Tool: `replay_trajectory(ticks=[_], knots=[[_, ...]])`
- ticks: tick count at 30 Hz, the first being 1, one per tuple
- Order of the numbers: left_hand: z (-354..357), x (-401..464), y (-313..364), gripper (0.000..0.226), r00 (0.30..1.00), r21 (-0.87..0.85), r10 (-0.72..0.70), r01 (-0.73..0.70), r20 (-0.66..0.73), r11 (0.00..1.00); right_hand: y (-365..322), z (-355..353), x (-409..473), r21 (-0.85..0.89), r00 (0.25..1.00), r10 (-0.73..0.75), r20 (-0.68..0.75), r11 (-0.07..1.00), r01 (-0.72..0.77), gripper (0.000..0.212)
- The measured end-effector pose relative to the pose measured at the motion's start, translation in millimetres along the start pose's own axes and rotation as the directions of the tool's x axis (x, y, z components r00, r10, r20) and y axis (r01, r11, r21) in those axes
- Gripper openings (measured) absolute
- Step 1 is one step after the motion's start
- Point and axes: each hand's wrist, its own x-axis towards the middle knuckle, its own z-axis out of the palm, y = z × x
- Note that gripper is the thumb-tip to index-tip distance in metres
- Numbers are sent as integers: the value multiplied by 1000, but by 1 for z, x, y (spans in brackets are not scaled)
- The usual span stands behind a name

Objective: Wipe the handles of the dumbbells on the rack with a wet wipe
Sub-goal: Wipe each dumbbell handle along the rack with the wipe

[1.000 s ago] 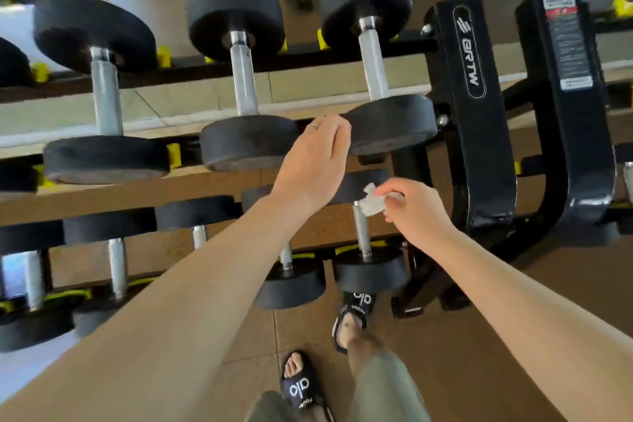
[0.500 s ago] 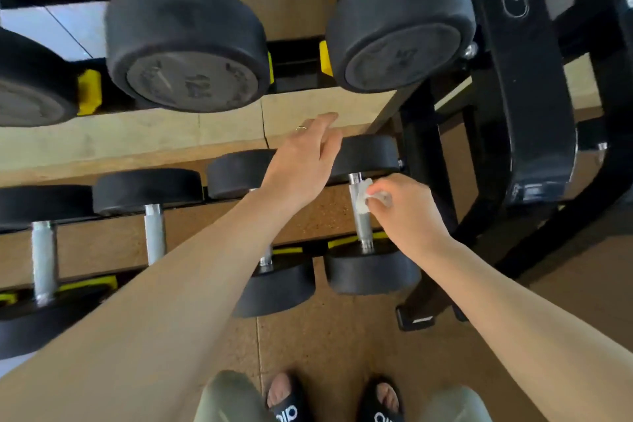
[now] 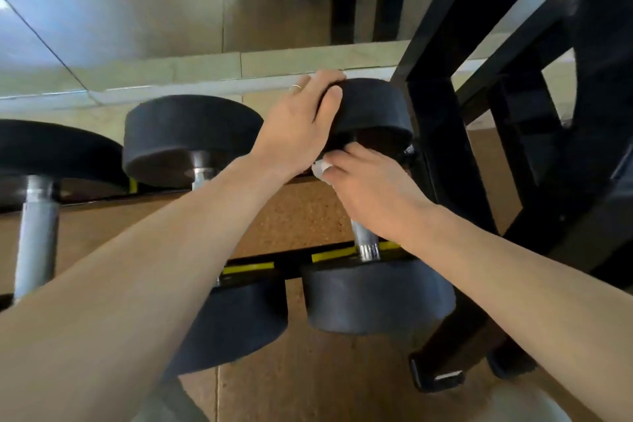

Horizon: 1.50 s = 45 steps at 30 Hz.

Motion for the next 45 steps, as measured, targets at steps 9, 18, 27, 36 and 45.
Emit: replay_trajectory(ticks=[9,18,27,36,45], knots=[[28,3,-19,37,964,0,74,-77,-255,997,2,16,2,-254,994,-80,-68,965,60,10],[30,4,-18,36,948,1,69,-73,-312,997,3,15,2,-268,994,-98,-56,960,79,18],[31,4,-20,38,941,-18,82,-93,-327,996,4,5,-9,145,972,233,29,961,-235,26],[32,5,-21,39,941,-37,89,-107,-326,994,-2,1,-19,396,899,436,-37,832,-387,36],[33,4,-21,42,933,-73,99,-132,-345,989,32,21,-8,578,668,213,713,-718,-388,44]])
